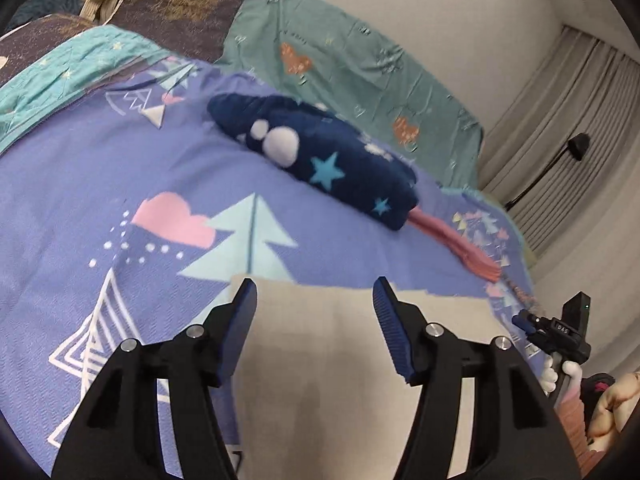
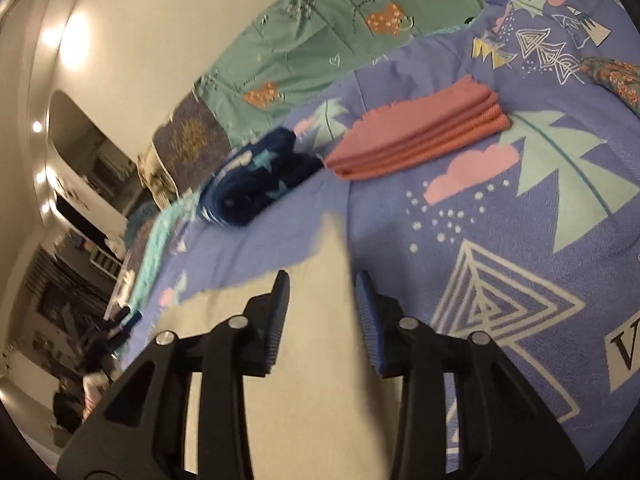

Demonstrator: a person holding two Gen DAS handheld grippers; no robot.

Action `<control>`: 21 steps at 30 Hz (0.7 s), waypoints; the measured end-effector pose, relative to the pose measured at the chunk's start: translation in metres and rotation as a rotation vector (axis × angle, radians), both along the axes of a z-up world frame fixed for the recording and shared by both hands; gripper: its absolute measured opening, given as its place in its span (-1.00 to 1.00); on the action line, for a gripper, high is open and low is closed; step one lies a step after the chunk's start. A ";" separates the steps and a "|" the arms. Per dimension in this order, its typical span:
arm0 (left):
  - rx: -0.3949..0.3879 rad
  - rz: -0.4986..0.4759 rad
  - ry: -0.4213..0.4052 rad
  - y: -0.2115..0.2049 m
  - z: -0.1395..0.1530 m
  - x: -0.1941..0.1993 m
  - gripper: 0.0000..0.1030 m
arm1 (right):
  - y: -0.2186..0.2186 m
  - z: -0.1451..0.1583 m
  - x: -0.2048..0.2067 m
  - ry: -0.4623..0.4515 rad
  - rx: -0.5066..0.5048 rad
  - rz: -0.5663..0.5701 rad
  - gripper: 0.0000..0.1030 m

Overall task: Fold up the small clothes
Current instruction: 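Lower the hem onto the shirt and open both grippers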

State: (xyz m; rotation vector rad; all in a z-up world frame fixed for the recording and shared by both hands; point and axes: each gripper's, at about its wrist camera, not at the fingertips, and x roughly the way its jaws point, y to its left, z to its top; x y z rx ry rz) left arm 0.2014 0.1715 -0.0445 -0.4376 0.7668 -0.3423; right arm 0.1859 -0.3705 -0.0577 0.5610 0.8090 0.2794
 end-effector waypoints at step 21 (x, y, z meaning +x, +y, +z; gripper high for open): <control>0.122 -0.055 -0.079 -0.015 0.025 0.017 -0.89 | -0.011 0.032 0.016 -0.123 -0.063 -0.083 -0.99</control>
